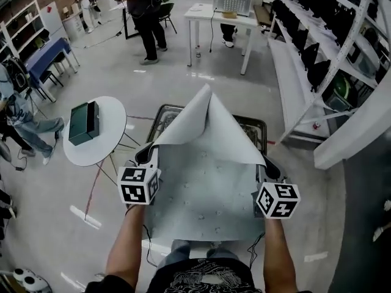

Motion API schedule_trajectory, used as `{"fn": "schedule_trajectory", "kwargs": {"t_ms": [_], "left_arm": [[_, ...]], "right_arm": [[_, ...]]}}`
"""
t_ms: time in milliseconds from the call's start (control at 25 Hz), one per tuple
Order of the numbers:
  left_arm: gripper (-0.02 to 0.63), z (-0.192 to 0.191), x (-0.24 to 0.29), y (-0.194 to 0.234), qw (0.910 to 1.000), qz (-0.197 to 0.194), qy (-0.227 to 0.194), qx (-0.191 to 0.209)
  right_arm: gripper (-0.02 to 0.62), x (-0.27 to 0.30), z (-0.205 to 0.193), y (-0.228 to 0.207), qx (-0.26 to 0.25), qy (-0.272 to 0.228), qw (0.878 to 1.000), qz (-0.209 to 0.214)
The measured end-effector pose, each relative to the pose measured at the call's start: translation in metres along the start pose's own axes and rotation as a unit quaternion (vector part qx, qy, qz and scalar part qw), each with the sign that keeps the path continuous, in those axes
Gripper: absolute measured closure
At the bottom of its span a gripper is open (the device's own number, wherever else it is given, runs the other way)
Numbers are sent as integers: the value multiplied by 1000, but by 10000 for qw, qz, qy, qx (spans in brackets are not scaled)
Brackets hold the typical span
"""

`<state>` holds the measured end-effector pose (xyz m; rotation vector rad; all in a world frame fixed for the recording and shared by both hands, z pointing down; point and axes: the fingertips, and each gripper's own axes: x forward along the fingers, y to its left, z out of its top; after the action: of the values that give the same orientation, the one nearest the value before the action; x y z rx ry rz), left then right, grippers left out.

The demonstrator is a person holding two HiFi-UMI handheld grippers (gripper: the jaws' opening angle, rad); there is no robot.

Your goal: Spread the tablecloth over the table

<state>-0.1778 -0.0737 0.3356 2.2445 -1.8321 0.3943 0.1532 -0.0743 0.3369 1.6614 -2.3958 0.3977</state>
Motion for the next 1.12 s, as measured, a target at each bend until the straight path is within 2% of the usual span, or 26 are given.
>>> {"fn": "schedule_trajectory", "kwargs": {"t_ms": [280, 480, 720, 920, 1120], "left_arm": [[598, -19, 40, 35, 9973, -706, 206, -64], [598, -21, 58, 55, 9944, -1012, 282, -64], [598, -25, 80, 74, 9919, -1168, 482, 102], [598, -44, 101, 79, 9898, -1195, 733, 247], [598, -65, 125, 83, 9890, -1109, 954, 207]], "right_arm": [[588, 12, -2, 13, -201, 151, 9972, -711], [588, 11, -3, 20, -116, 353, 9945, -981], [588, 19, -17, 15, 60, 602, 9916, -1145], [586, 38, -31, -6, -177, 852, 9890, -1193], [583, 61, -58, -45, -457, 1143, 9839, -1297]]}}
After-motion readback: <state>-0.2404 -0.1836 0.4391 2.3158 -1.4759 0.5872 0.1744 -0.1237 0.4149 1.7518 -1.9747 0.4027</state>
